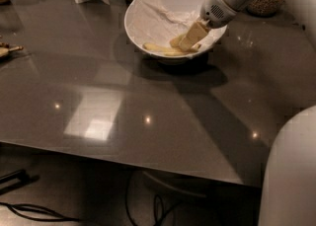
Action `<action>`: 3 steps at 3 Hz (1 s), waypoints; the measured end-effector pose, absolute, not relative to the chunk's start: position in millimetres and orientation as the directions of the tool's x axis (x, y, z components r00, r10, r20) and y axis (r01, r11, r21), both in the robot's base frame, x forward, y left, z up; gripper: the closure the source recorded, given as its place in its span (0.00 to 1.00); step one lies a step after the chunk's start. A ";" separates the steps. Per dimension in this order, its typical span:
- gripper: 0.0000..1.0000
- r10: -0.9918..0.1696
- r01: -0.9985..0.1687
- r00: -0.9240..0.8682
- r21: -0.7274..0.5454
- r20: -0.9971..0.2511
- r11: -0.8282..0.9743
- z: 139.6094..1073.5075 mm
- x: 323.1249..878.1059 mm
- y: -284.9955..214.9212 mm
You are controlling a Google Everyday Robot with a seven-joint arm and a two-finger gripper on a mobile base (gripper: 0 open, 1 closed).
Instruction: Pick banana from white bowl
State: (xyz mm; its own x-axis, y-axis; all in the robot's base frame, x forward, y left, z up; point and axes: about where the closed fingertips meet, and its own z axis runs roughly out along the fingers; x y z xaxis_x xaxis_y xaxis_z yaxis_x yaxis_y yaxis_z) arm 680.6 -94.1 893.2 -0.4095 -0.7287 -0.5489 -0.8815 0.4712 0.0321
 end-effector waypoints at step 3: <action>1.00 -0.605 -0.879 -0.221 -0.113 -0.765 0.463 951.7 590.4 -101.6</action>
Offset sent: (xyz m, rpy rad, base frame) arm -0.0930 -0.0221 0.0729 0.1849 -0.3165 -0.0228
